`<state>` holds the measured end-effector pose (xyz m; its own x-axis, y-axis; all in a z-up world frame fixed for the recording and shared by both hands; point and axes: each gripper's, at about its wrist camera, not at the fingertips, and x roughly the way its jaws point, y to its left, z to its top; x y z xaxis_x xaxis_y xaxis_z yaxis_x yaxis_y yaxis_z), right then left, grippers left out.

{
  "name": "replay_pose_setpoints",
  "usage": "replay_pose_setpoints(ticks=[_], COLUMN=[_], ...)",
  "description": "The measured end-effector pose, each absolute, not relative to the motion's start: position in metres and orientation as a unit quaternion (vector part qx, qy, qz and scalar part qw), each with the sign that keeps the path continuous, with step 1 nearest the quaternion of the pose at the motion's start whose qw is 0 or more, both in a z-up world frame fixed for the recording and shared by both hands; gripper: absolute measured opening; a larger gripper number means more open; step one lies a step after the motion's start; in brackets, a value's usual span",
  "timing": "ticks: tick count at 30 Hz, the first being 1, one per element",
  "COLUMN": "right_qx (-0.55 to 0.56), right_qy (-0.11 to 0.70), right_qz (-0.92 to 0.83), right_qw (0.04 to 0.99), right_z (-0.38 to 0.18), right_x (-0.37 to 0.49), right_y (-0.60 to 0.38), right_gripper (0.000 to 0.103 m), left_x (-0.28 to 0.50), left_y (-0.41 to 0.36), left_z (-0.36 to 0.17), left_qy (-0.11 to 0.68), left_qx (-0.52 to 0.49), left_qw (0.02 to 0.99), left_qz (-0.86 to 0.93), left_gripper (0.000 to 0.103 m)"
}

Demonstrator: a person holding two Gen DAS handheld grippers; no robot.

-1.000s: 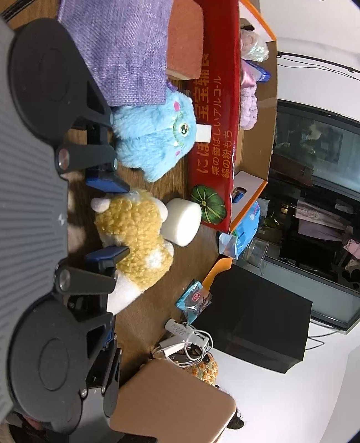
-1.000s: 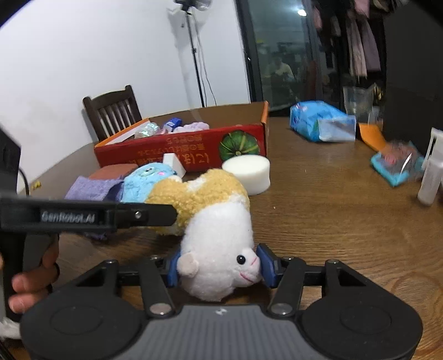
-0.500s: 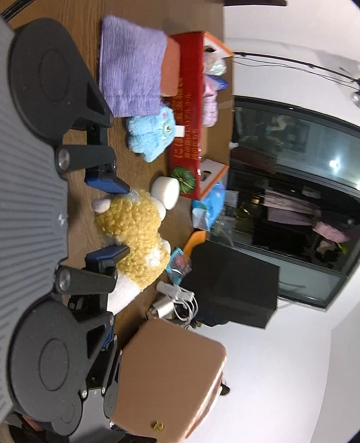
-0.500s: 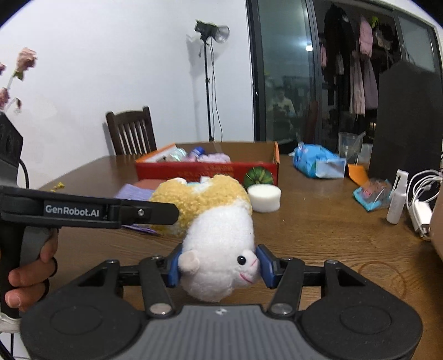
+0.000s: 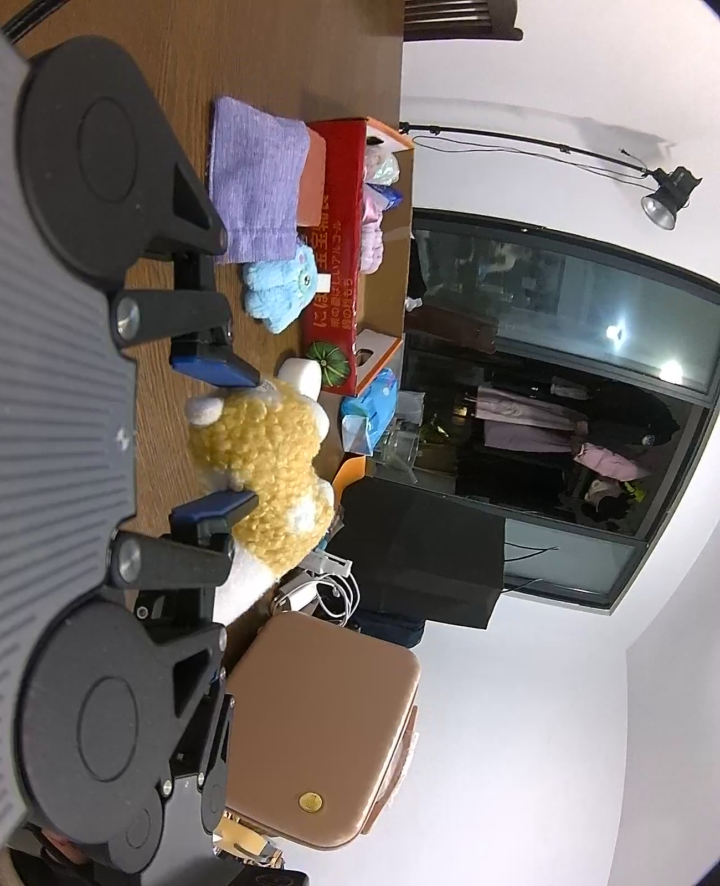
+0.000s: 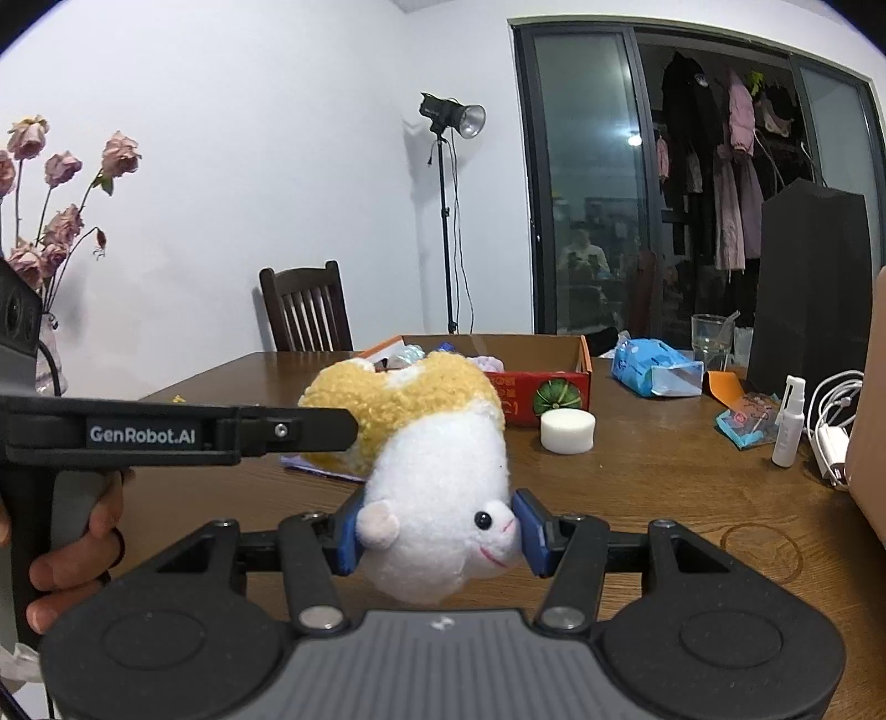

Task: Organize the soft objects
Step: 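Carry the plush lamb over the cardboard box with the right gripper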

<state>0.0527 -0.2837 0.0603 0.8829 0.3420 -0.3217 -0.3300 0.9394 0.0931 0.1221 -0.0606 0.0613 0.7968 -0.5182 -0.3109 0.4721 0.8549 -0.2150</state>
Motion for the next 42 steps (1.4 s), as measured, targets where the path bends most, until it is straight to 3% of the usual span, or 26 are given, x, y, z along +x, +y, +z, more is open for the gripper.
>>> replay_pose_setpoints(ticks=[17,42], right_qx=[0.02,0.007], right_qy=[0.168,0.178], right_qz=[0.177,0.165], right_qw=[0.97,0.97], right_z=[0.068,0.089], right_x=[0.081,0.223], right_y=[-0.278,-0.268], right_gripper=[0.053,0.053], left_x=[0.151,0.291], left_y=[-0.055,-0.053], left_z=[0.066,0.086], left_qy=[0.18,0.189], left_qx=[-0.067,-0.052], left_qw=[0.948,0.946], left_qz=[-0.254,-0.259], left_gripper=[0.041,0.041])
